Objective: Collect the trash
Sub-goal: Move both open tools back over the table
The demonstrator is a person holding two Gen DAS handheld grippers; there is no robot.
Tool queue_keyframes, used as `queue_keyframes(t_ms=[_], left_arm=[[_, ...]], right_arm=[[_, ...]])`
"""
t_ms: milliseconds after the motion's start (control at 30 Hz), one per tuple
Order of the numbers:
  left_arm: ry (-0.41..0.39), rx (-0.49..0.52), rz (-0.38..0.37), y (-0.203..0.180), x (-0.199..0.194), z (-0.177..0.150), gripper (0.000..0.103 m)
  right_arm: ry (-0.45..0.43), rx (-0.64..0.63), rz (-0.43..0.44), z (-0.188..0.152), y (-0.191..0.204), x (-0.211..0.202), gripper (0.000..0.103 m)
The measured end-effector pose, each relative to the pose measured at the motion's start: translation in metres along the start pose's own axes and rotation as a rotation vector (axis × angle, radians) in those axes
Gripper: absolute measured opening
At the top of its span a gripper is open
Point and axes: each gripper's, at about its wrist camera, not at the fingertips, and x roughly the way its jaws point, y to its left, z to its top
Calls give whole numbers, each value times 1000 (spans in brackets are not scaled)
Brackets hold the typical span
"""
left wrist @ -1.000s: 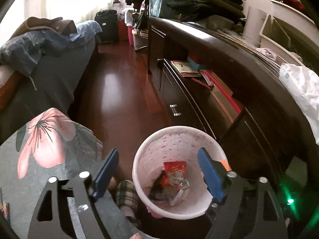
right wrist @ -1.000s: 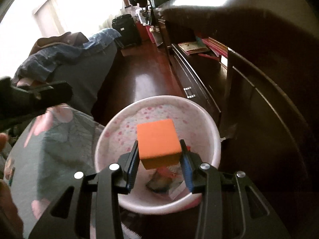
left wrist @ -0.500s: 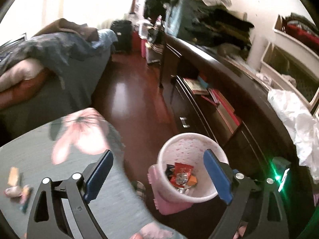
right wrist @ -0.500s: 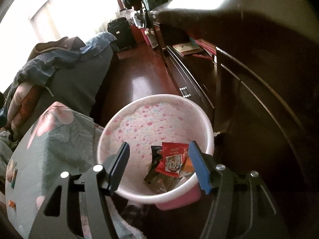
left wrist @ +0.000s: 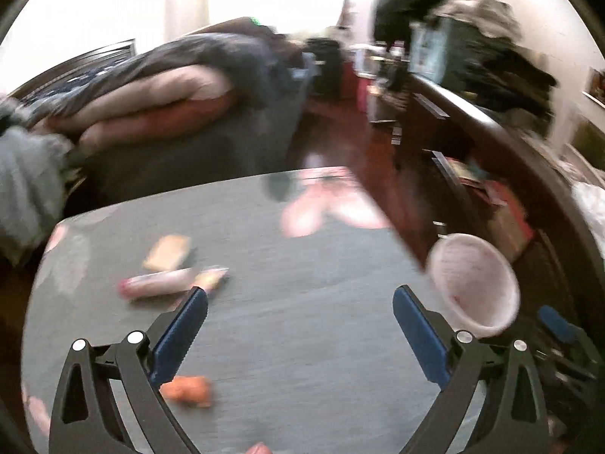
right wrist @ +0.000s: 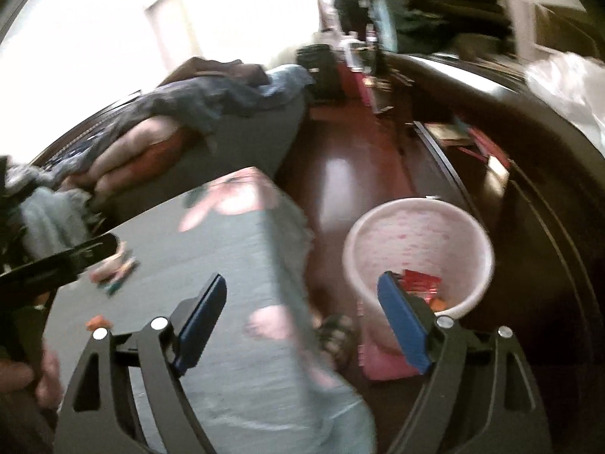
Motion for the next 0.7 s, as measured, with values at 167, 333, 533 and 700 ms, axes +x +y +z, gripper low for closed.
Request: queue_keyframes(t_ms=[167,333,533,700], left_arm=[[23,-92,100,59,15,-3,99],[64,-149,119,99,41,-1,99],[127,-165,129,123,82,-3,99],[134,-153,130,126,97,-4,94]], right_arm=[[18,-58,39,-1,39,4,83],[37,-114,69,-3,72,12,83],[53,-159,102,-4,100,24,83],[75,-203,123,-5,122,37,83]])
